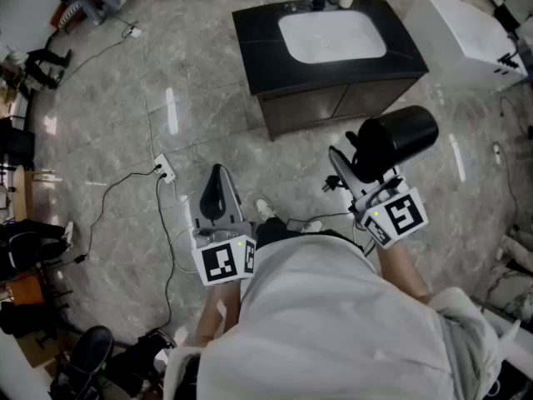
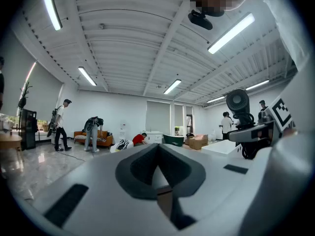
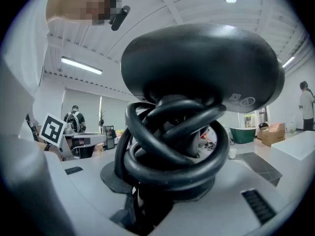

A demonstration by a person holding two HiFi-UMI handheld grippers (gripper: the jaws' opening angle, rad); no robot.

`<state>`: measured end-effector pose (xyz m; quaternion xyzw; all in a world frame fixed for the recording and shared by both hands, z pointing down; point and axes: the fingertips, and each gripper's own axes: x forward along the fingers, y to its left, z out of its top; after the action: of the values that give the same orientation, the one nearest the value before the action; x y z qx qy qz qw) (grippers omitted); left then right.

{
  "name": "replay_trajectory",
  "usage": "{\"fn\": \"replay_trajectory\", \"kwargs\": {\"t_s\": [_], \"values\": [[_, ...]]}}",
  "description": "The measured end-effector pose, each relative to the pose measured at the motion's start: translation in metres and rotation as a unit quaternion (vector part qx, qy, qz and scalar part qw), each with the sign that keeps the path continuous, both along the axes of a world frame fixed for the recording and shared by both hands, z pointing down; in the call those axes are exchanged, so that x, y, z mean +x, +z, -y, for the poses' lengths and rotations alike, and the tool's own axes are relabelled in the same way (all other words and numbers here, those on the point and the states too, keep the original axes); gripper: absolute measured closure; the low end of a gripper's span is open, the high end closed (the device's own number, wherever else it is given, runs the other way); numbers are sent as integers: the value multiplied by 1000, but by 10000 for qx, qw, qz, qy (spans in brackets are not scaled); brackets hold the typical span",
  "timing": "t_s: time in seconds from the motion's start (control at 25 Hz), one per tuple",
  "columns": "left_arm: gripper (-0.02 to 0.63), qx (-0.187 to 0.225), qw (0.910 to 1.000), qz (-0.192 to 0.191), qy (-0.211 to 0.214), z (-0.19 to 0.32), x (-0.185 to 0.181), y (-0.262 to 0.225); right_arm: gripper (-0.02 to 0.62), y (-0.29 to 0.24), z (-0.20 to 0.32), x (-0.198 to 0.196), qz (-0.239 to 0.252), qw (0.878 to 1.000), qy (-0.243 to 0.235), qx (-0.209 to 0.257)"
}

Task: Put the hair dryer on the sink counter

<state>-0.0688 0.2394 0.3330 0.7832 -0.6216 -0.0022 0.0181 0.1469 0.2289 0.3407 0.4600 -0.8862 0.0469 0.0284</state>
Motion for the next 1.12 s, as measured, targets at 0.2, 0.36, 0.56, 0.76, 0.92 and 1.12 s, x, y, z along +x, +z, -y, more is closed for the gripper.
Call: {"fn": "replay_trajectory", "kwargs": {"t_s": [0.2, 0.36, 0.56, 0.76, 0.92, 1.12], "values": [[604, 233, 9997, 108, 38, 0, 7, -6, 414, -6, -3, 5, -326, 9990, 89, 287], [604, 236, 9997, 67, 84, 3, 9, -7, 415, -12, -4, 6, -320, 9988, 103, 364], [604, 194, 9998, 74, 69, 4, 6, -6, 415, -12, -1, 4, -208, 9993, 91, 313], [604, 127, 9999, 46, 4, 8, -1, -2, 414, -10, 4, -2, -61, 9997, -10, 244], [603, 96, 10000, -3, 6, 10, -4, 1, 415, -11, 6, -2, -72, 9996, 21, 288], [604, 35, 10000, -58, 67, 25, -10, 4, 414, -16, 19, -5, -127, 9995, 95, 285]]}}
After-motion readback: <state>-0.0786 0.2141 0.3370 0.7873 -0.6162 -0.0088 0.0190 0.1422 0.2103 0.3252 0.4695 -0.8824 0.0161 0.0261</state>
